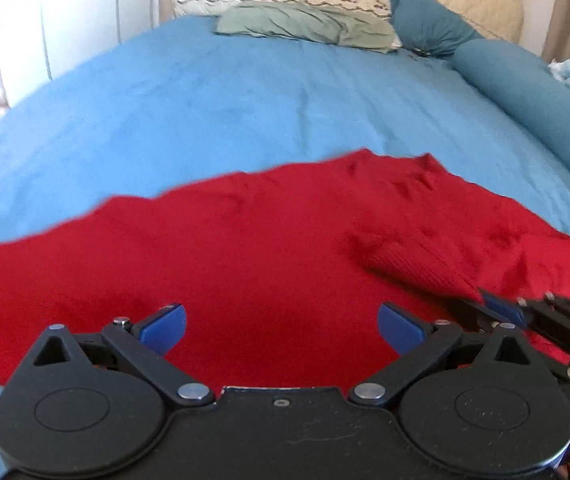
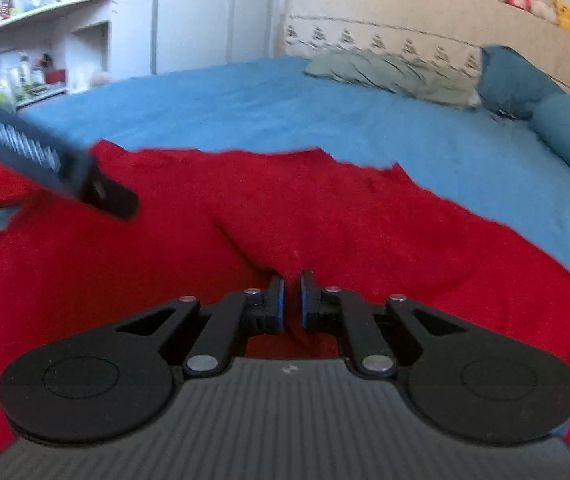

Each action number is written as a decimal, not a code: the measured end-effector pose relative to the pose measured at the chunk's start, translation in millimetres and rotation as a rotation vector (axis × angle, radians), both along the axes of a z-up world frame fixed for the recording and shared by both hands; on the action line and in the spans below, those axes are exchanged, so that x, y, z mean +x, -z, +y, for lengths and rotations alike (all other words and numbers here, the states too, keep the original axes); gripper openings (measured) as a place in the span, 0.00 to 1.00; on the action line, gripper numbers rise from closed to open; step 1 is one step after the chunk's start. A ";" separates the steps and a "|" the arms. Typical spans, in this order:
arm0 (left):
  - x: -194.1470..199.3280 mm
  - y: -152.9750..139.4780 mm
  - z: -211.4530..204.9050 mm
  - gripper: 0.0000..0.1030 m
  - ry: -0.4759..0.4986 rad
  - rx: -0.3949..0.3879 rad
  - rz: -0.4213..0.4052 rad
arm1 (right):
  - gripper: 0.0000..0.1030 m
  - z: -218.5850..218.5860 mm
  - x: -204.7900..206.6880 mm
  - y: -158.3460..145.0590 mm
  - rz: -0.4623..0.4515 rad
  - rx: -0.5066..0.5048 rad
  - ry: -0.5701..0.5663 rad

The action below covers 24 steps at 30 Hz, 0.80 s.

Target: Fold small clothes

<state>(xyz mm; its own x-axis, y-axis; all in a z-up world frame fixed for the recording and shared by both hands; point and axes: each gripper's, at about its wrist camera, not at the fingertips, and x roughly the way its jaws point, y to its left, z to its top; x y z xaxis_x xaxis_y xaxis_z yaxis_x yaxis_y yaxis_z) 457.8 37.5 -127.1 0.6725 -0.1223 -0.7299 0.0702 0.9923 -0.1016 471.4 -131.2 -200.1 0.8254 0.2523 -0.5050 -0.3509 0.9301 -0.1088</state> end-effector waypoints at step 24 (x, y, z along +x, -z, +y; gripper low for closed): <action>-15.6 16.4 -52.9 0.79 0.011 -0.088 -0.034 | 0.93 -118.1 -113.4 -46.8 -0.016 0.020 0.137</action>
